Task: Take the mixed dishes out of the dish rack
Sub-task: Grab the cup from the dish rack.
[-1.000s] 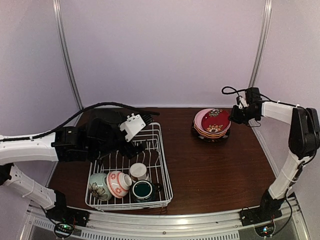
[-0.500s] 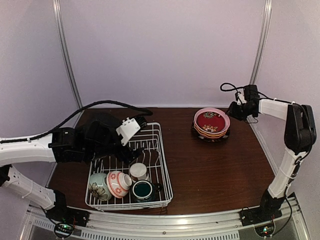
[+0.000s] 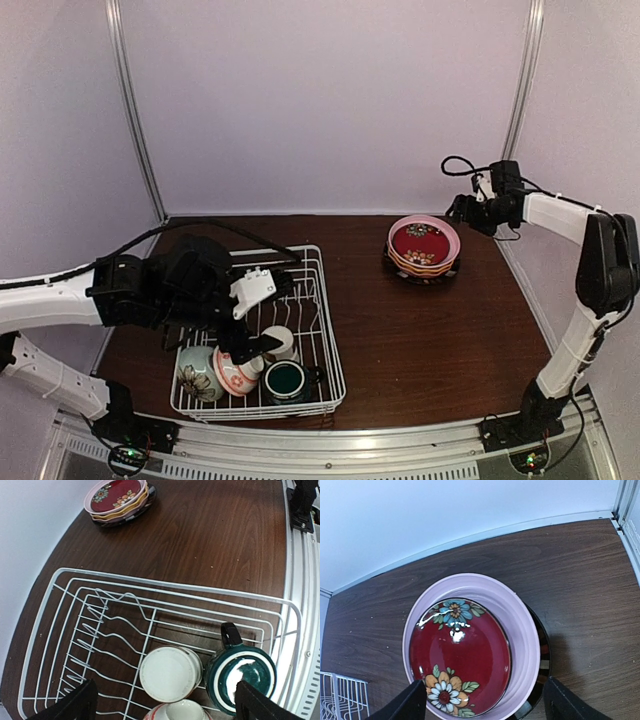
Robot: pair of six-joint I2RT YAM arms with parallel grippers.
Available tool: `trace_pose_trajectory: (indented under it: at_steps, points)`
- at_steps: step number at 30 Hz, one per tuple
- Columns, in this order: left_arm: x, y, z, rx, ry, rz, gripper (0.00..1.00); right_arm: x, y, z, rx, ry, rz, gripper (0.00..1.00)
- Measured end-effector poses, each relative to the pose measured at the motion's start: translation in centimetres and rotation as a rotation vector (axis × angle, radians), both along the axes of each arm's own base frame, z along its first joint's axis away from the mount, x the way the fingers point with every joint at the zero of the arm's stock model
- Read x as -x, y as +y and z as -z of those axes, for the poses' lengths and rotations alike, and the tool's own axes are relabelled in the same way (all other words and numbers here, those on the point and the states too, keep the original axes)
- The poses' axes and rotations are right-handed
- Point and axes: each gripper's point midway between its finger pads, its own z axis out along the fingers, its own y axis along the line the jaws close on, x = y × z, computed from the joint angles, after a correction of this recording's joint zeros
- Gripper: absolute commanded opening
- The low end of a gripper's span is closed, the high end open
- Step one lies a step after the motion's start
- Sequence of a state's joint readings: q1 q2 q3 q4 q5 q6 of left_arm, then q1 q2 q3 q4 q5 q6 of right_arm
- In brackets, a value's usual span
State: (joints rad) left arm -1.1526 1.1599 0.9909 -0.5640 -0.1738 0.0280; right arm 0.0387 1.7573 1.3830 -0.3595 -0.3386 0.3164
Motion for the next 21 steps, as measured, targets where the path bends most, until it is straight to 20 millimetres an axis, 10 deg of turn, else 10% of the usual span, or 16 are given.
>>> trace_pose_trajectory:
  at_steps: [10,21]
  points:
    - [2.9,-1.4,2.4,-0.089,0.156,0.166,0.97,4.1,5.5,-4.4,-0.023,-0.094,-0.164,0.89]
    - [-2.7,0.2,5.3,-0.193,0.224,-0.013,0.97,7.9,6.5,-6.5,-0.042,-0.162,-0.228,1.00]
